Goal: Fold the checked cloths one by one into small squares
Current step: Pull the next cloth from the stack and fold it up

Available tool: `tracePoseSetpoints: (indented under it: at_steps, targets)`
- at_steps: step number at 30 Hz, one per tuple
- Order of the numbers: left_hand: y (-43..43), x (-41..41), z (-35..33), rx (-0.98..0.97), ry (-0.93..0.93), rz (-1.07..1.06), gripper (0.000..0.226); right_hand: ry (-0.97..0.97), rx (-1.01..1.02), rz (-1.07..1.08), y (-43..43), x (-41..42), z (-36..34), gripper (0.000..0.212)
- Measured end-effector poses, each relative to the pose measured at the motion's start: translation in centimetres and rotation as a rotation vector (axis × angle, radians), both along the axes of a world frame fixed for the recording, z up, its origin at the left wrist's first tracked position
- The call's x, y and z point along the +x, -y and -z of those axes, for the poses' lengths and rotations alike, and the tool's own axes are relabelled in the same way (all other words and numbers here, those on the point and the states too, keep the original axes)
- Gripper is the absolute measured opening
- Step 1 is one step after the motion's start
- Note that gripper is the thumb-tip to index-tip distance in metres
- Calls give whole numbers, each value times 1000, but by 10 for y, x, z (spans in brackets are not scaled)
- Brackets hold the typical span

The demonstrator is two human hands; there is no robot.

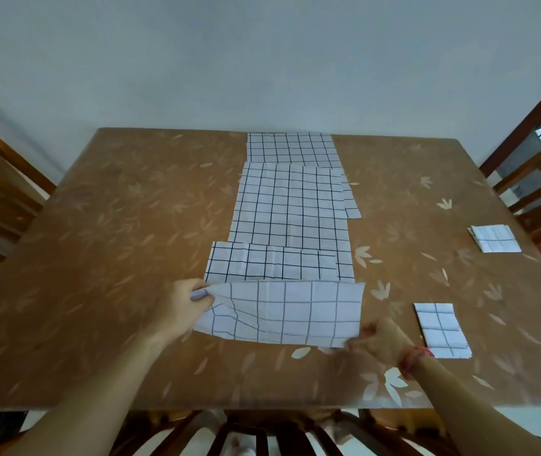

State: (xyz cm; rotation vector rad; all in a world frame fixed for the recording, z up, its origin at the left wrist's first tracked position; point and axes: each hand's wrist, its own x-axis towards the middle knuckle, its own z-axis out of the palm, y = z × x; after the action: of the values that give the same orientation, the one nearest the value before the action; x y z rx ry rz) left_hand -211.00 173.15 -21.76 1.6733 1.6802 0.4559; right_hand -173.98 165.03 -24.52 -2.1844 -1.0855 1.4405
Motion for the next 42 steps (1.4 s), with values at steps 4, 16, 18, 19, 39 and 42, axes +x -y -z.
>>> tracePoseSetpoints:
  at_steps: [4, 16, 18, 19, 39, 42]
  targets:
    - [-33, 0, 8, 52, 5, -42, 29, 91, 108, -21, -30, -6, 27, 11]
    - [-42, -15, 63, -199, 205, -367, 58, 118, 149, 183, -77, -10, 65, 6]
    - [-34, -16, 71, -238, 225, -392, 57, 113, 162, 185, -83, -10, 68, 7]
    - [-31, -16, 74, -255, 225, -396, 57, 109, 162, 191, -86, -9, 72, 6]
    - [51, 63, 131, 340, -444, 571, 57, 609, 499, -420, -45, -71, 82, 63]
    - [52, 62, 139, 301, -472, 587, 60, 597, 549, -633, -23, -105, 90, 61]
